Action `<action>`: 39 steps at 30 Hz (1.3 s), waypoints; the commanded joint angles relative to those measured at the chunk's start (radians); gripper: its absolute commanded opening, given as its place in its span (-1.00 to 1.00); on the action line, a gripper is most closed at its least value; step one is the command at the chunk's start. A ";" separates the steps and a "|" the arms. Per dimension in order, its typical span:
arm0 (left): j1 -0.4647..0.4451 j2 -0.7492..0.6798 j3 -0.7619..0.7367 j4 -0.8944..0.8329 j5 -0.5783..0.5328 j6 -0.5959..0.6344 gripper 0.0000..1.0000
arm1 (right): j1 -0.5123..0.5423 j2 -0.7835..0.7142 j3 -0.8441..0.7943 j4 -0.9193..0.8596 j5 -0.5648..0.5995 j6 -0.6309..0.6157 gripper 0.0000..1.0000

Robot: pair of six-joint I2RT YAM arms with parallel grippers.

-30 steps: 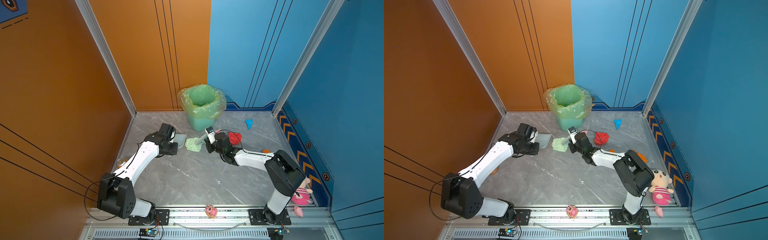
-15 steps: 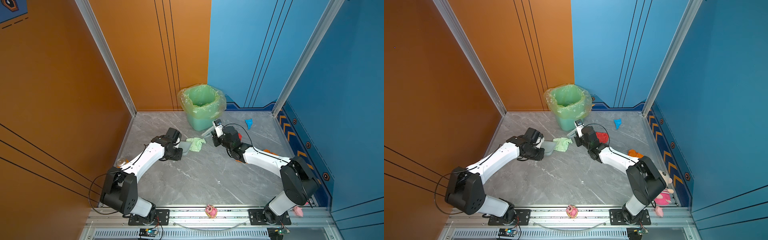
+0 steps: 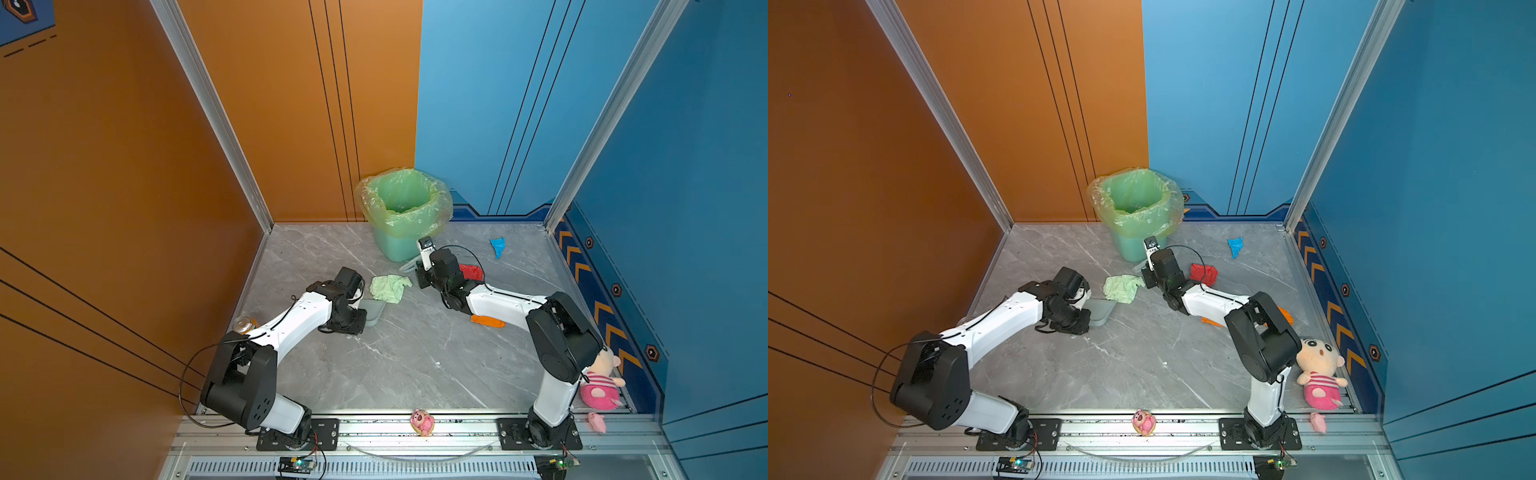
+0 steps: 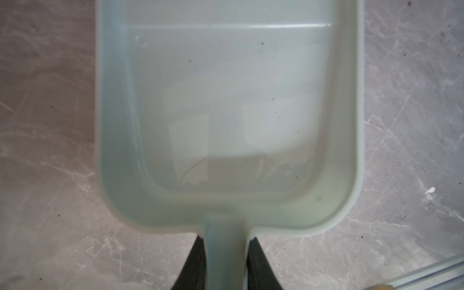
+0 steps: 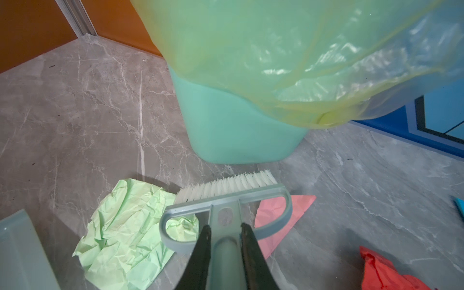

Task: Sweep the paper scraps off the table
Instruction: 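Set the dustpan by the green scrap while right places brush behind, then sweep the light green scrap into the dustpan with the right gripper's brush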

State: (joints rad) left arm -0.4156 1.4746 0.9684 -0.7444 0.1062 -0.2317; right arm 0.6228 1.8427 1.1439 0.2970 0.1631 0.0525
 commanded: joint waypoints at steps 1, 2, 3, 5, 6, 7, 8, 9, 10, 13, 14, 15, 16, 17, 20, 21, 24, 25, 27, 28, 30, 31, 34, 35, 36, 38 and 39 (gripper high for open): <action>-0.033 -0.006 -0.012 -0.007 -0.006 0.022 -1.00 | 0.011 0.017 0.035 -0.010 0.037 0.011 -1.00; -0.043 0.000 -0.011 -0.009 -0.011 0.028 -1.00 | 0.012 0.020 0.037 -0.016 0.038 0.007 -1.00; -0.051 0.009 -0.013 -0.008 -0.011 0.034 -1.00 | 0.013 0.022 0.036 -0.020 0.042 0.004 -1.00; -0.064 0.024 -0.017 -0.007 -0.011 0.036 -1.00 | 0.015 0.024 0.032 -0.026 0.043 -0.002 -1.00; -0.069 0.029 -0.020 -0.006 -0.011 0.038 -1.00 | 0.017 0.025 0.031 -0.027 0.043 -0.005 -1.00; -0.077 0.036 -0.020 -0.007 -0.011 0.040 -1.00 | 0.017 0.026 0.031 -0.030 0.044 -0.007 -1.00; -0.082 0.041 -0.023 -0.008 -0.016 0.043 -1.00 | 0.018 0.026 0.030 -0.033 0.043 -0.006 -1.00; -0.087 0.045 -0.023 -0.009 -0.021 0.044 -1.00 | 0.019 0.027 0.029 -0.033 0.041 -0.008 -1.00; -0.091 0.049 -0.024 -0.009 -0.025 0.043 -1.00 | 0.021 0.029 0.028 -0.035 0.038 -0.009 -1.00; -0.098 0.062 -0.023 -0.007 -0.036 0.042 -1.00 | 0.028 0.038 0.030 -0.041 0.032 -0.015 -1.00; -0.100 0.069 -0.023 -0.007 -0.039 0.043 -1.00 | 0.032 0.043 0.032 -0.044 0.030 -0.018 -1.00; -0.103 0.074 -0.020 -0.006 -0.045 0.041 -1.00 | 0.036 0.046 0.031 -0.044 0.029 -0.020 -1.00; -0.104 0.082 -0.018 -0.006 -0.052 0.039 -1.00 | 0.040 0.052 0.032 -0.044 0.026 -0.024 -1.00; -0.106 0.089 -0.020 -0.004 -0.060 0.037 -1.00 | 0.046 0.058 0.032 -0.045 0.026 -0.026 -1.00; -0.105 0.107 -0.019 0.010 -0.065 0.032 -1.00 | 0.063 0.070 0.032 -0.052 0.021 -0.034 -1.00; -0.105 0.111 -0.022 0.016 -0.065 0.030 -1.00 | 0.068 0.070 0.030 -0.055 0.022 -0.037 -1.00; -0.104 0.129 -0.023 0.037 -0.068 0.020 -1.00 | 0.102 0.072 0.019 -0.078 0.022 -0.052 -1.00; -0.106 0.135 -0.024 0.041 -0.068 0.019 -1.00 | 0.111 0.071 0.013 -0.087 0.024 -0.059 -1.00; -0.105 0.145 -0.023 0.047 -0.071 0.015 -1.00 | 0.127 0.060 -0.005 -0.100 0.031 -0.076 -1.00; -0.105 0.151 -0.022 0.049 -0.072 0.014 -1.00 | 0.136 0.052 -0.019 -0.105 0.037 -0.082 -1.00; -0.104 0.158 -0.019 0.051 -0.080 0.012 -1.00 | 0.147 0.031 -0.042 -0.125 0.042 -0.090 -1.00; -0.103 0.160 -0.017 0.051 -0.083 0.012 -1.00 | 0.151 0.019 -0.055 -0.135 0.043 -0.091 -1.00; -0.104 0.167 -0.016 0.053 -0.091 0.012 -1.00 | 0.159 -0.022 -0.097 -0.172 0.039 -0.088 -1.00; -0.103 0.168 -0.016 0.054 -0.094 0.011 -1.00 | 0.163 -0.039 -0.112 -0.184 0.037 -0.088 -1.00; -0.101 0.171 -0.016 0.056 -0.093 0.011 -1.00 | 0.166 -0.053 -0.124 -0.195 0.033 -0.087 -1.00; -0.099 0.174 -0.013 0.060 -0.094 0.011 -1.00 | 0.173 -0.083 -0.152 -0.210 0.018 -0.088 -1.00; -0.099 0.176 -0.012 0.062 -0.094 0.011 -1.00 | 0.178 -0.094 -0.162 -0.216 0.013 -0.090 -1.00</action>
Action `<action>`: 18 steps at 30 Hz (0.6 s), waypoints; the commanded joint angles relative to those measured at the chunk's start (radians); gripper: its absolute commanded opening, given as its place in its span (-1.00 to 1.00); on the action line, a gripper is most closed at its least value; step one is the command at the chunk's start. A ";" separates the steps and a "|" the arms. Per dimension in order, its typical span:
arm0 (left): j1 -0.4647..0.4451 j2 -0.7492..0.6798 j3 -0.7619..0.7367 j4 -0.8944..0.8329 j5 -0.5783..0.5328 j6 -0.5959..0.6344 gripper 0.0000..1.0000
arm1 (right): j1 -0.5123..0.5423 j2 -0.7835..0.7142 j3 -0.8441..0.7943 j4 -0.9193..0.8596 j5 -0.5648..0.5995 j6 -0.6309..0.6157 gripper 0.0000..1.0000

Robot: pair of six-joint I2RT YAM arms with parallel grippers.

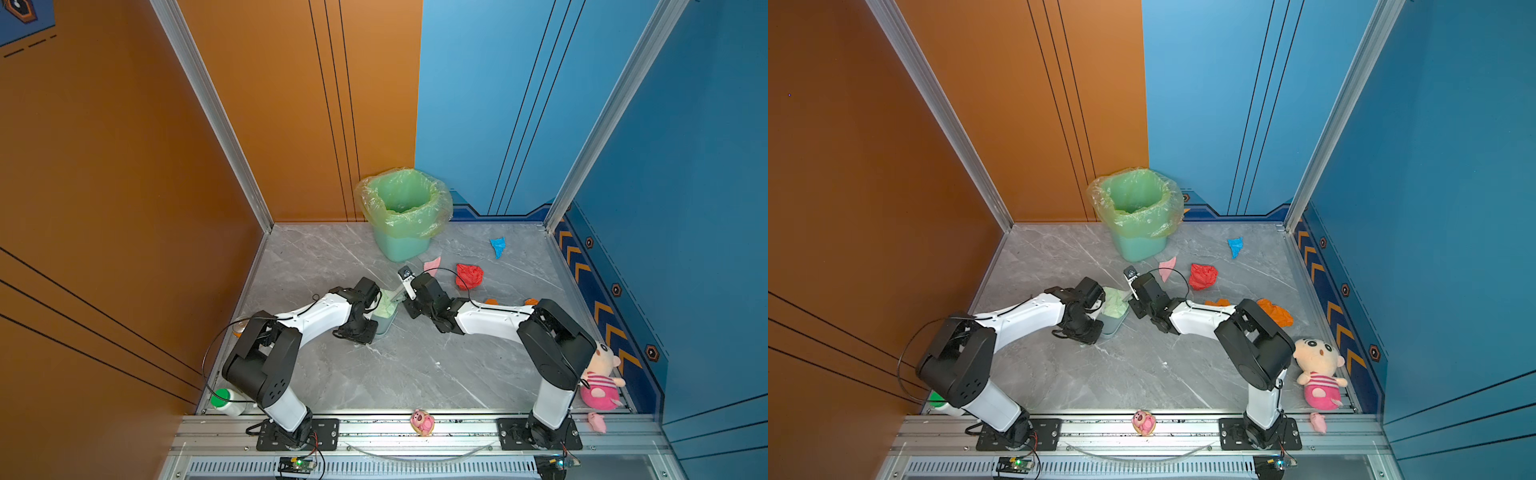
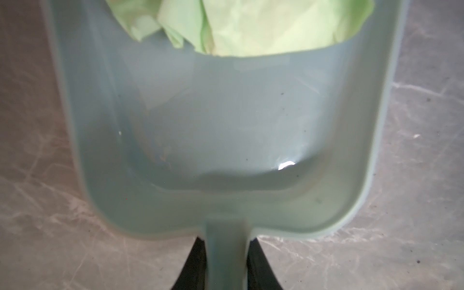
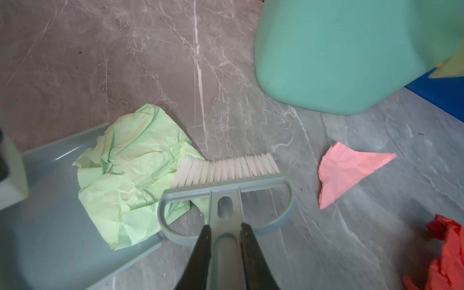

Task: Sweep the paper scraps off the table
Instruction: 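Sweep the light green scrap into the dustpan with the right gripper's brush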

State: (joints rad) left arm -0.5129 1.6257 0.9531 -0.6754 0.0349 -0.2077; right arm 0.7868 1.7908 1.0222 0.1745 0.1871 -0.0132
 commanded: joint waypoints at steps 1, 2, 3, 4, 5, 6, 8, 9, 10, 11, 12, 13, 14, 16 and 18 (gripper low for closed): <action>-0.001 0.027 0.004 -0.005 -0.022 -0.013 -1.00 | 0.021 -0.056 -0.051 -0.099 -0.016 -0.028 -1.00; -0.002 0.028 0.004 -0.003 -0.020 -0.013 -1.00 | 0.027 -0.067 -0.059 -0.101 -0.021 -0.032 -1.00; -0.004 0.031 0.006 0.000 -0.017 -0.011 -1.00 | 0.029 -0.076 -0.064 -0.105 -0.029 -0.033 -1.00; -0.004 0.031 0.005 0.004 -0.012 -0.010 -1.00 | 0.032 -0.085 -0.070 -0.106 -0.036 -0.033 -1.00; -0.004 0.033 0.006 0.012 -0.007 -0.009 -1.00 | 0.035 -0.091 -0.074 -0.105 -0.037 -0.033 -1.00; -0.005 0.033 0.005 0.019 -0.002 -0.009 -1.00 | 0.037 -0.095 -0.074 -0.107 -0.038 -0.034 -1.00; -0.008 0.033 0.003 0.035 0.005 -0.007 -1.00 | 0.040 -0.099 -0.071 -0.117 -0.037 -0.039 -1.00; -0.009 0.033 0.003 0.043 0.005 -0.006 -1.00 | 0.043 -0.102 -0.069 -0.119 -0.035 -0.040 -1.00; -0.011 0.034 0.002 0.050 0.005 -0.004 -1.00 | 0.045 -0.106 -0.071 -0.117 -0.034 -0.041 -1.00; -0.012 0.033 -0.001 0.056 0.005 -0.004 -1.00 | 0.046 -0.111 -0.073 -0.112 -0.038 -0.042 -1.00; -0.016 0.033 -0.002 0.061 0.000 -0.002 -1.00 | 0.046 -0.115 -0.073 -0.108 -0.041 -0.041 -1.00; -0.017 0.033 -0.002 0.068 -0.003 -0.004 -1.00 | 0.046 -0.120 -0.073 -0.106 -0.047 -0.041 -1.00; -0.021 0.031 -0.007 0.074 -0.003 -0.004 -1.00 | 0.046 -0.122 -0.072 -0.105 -0.051 -0.041 -1.00; -0.024 0.031 -0.006 0.085 -0.007 -0.008 -1.00 | 0.046 -0.124 -0.068 -0.107 -0.057 -0.043 -1.00; -0.030 0.031 -0.008 0.094 -0.004 -0.009 -1.00 | 0.045 -0.122 -0.066 -0.109 -0.067 -0.047 -1.00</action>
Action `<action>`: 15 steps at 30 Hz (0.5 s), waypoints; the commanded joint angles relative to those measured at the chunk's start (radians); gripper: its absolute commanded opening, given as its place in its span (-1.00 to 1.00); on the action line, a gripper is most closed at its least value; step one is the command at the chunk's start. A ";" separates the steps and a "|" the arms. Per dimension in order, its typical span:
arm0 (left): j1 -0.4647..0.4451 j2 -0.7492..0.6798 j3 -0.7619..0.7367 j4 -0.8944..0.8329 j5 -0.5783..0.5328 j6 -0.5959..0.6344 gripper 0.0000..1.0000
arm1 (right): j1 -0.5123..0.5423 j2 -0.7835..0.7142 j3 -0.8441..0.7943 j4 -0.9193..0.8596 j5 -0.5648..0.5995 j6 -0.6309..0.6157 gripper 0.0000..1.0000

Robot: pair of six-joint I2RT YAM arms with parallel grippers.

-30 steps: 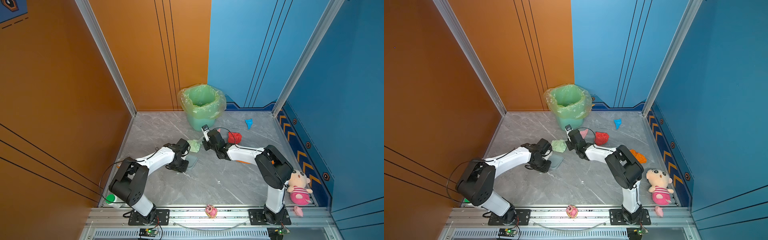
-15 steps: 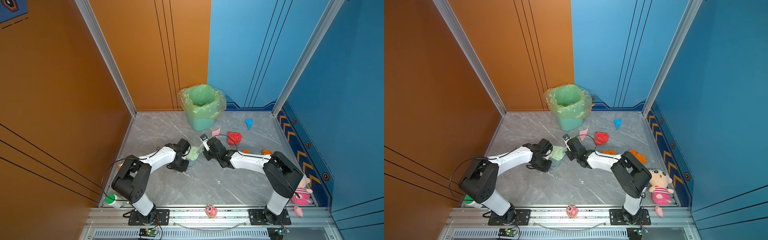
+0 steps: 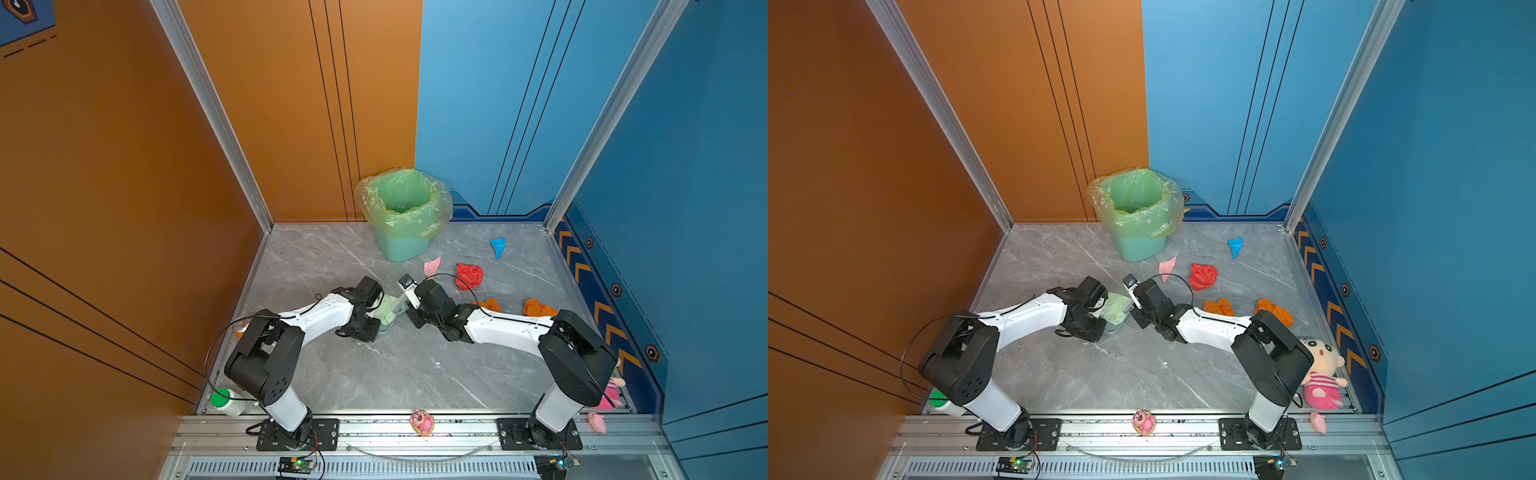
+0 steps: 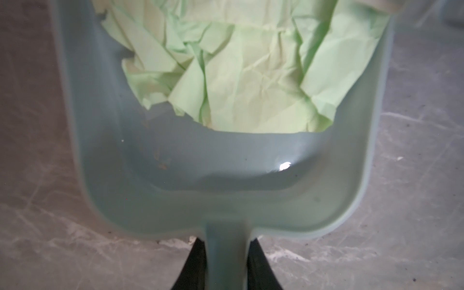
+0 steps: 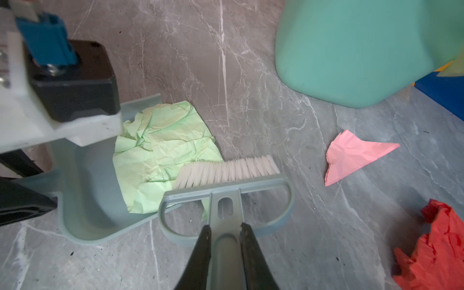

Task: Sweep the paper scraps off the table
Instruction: 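Sweep the light green scrap into the dustpan with the right gripper's brush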

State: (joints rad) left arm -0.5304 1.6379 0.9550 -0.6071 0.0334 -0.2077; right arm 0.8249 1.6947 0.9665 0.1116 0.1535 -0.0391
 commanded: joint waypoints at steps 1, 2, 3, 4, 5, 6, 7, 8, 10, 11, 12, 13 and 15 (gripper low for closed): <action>-0.015 0.019 -0.009 0.027 -0.004 -0.010 -1.00 | 0.007 -0.026 -0.008 -0.048 -0.039 -0.022 -1.00; -0.016 0.019 -0.009 0.028 -0.007 -0.012 -1.00 | 0.007 -0.023 -0.006 -0.050 -0.042 -0.024 -1.00; -0.018 0.020 -0.008 0.030 -0.007 -0.012 -1.00 | 0.007 -0.020 -0.004 -0.051 -0.049 -0.022 -1.00; -0.019 0.021 -0.005 0.032 -0.008 -0.012 -1.00 | 0.008 -0.019 -0.002 -0.053 -0.054 -0.025 -1.00; -0.021 0.023 -0.005 0.035 -0.009 -0.013 -1.00 | 0.009 -0.018 -0.001 -0.055 -0.059 -0.025 -1.00; -0.024 0.025 -0.003 0.036 -0.009 -0.010 -1.00 | 0.009 -0.017 -0.001 -0.051 -0.056 -0.025 -1.00; -0.025 0.026 -0.001 0.036 -0.011 -0.010 -1.00 | 0.008 -0.020 -0.004 -0.047 -0.048 -0.025 -1.00; -0.027 0.026 -0.001 0.038 -0.013 -0.010 -1.00 | 0.007 -0.028 -0.009 -0.042 -0.038 -0.025 -1.00; -0.029 0.027 -0.002 0.042 -0.018 -0.013 -1.00 | -0.005 -0.057 -0.018 -0.030 -0.027 -0.016 -1.00; -0.030 0.026 -0.002 0.044 -0.019 -0.013 -1.00 | -0.012 -0.075 -0.023 -0.025 -0.027 -0.012 -1.00; -0.031 0.025 -0.002 0.047 -0.022 -0.015 -1.00 | -0.022 -0.096 -0.027 -0.020 -0.029 -0.007 -1.00; -0.034 0.022 -0.004 0.052 -0.023 -0.016 -1.00 | -0.030 -0.119 -0.030 -0.017 -0.031 -0.004 -1.00; -0.037 0.014 -0.008 0.070 -0.029 -0.019 -1.00 | -0.048 -0.162 -0.034 -0.018 -0.039 0.005 -1.00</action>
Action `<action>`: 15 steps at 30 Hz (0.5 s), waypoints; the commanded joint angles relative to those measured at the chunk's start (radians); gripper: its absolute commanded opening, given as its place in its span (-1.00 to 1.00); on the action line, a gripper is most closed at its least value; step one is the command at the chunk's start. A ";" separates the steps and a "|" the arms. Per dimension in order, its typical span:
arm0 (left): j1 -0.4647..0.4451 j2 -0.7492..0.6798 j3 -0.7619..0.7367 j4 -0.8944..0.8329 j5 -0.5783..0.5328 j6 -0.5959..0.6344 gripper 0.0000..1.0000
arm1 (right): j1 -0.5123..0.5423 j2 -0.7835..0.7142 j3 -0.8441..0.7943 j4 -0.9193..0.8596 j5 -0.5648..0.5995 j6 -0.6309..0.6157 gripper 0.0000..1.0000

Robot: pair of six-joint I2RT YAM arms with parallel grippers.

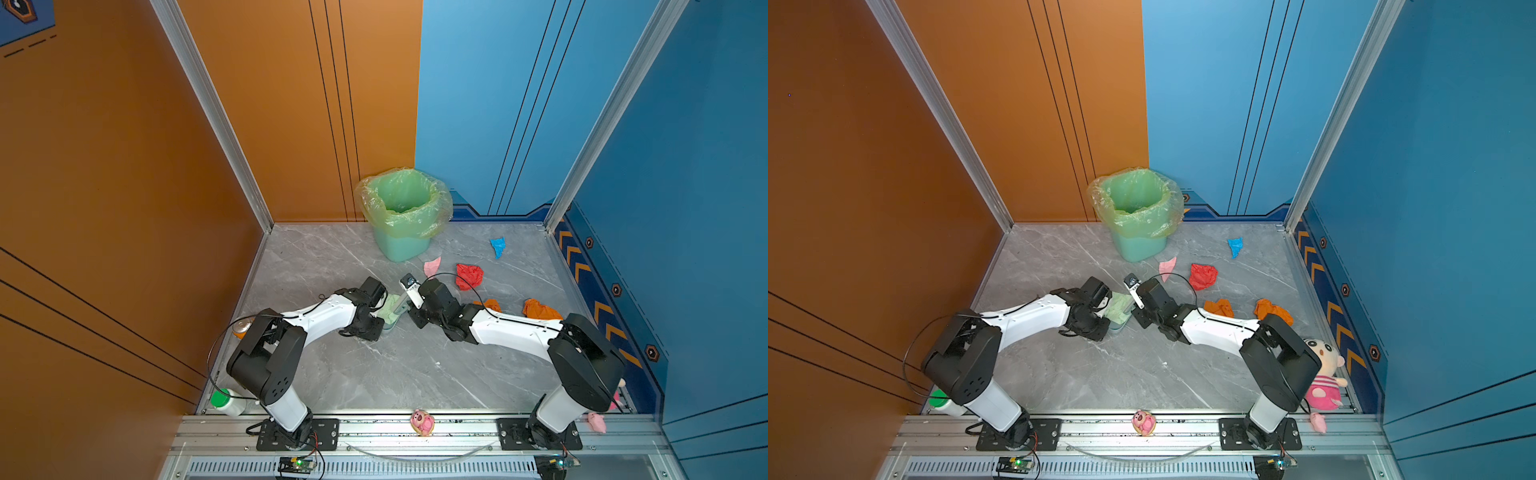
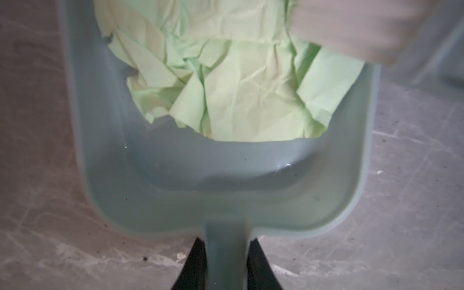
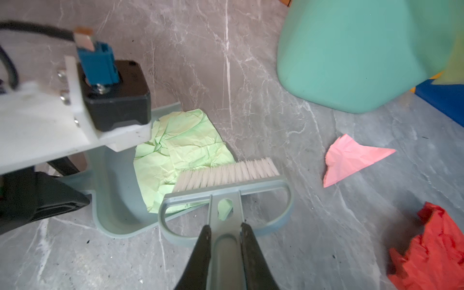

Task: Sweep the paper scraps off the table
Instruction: 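Sweep the light green scrap into the dustpan with the right gripper's brush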

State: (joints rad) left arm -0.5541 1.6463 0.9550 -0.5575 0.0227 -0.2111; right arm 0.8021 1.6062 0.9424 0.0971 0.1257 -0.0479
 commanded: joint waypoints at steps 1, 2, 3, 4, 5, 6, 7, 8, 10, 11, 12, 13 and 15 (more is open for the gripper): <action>-0.015 0.001 -0.010 0.033 -0.023 -0.019 -1.00 | -0.037 -0.096 -0.011 -0.002 -0.016 0.017 -1.00; -0.019 -0.003 -0.014 0.043 -0.033 -0.023 -1.00 | -0.042 -0.117 -0.014 -0.002 -0.019 0.020 -1.00; -0.019 -0.007 -0.022 0.059 -0.043 -0.032 -1.00 | -0.055 -0.136 -0.017 -0.002 -0.024 0.023 -1.00; -0.021 -0.008 -0.028 0.079 -0.046 -0.039 -1.00 | -0.066 -0.160 -0.021 -0.001 -0.028 0.026 -1.00; -0.021 -0.008 -0.033 0.092 -0.044 -0.045 -1.00 | -0.075 -0.179 -0.026 0.000 -0.030 0.030 -1.00; -0.022 -0.004 -0.034 0.103 -0.039 -0.049 -1.00 | -0.086 -0.198 -0.030 0.000 -0.031 0.034 -1.00; -0.025 0.006 -0.029 0.106 -0.038 -0.050 -1.00 | -0.094 -0.217 -0.037 0.000 -0.031 0.039 -1.00; -0.026 0.012 -0.026 0.105 -0.039 -0.051 -1.00 | -0.095 -0.232 -0.044 0.003 -0.031 0.043 -1.00; -0.032 0.025 -0.020 0.107 -0.043 -0.054 -1.00 | -0.138 -0.270 -0.069 0.018 -0.033 0.053 -1.00; -0.033 0.029 -0.017 0.109 -0.044 -0.054 -1.00 | -0.146 -0.282 -0.081 0.021 -0.031 0.059 -1.00; -0.038 0.034 -0.015 0.111 -0.048 -0.054 -1.00 | -0.160 -0.300 -0.092 0.023 -0.031 0.067 -1.00; -0.040 0.038 -0.010 0.114 -0.053 -0.052 -1.00 | -0.170 -0.313 -0.102 0.024 -0.031 0.073 -1.00; -0.044 0.045 -0.007 0.118 -0.054 -0.052 -1.00 | -0.183 -0.339 -0.120 0.030 -0.013 0.080 -1.00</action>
State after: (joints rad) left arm -0.5850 1.6638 0.9390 -0.4461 -0.0135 -0.2535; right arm 0.6342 1.3041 0.8497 0.1055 0.1059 0.0002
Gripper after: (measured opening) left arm 0.224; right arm 0.196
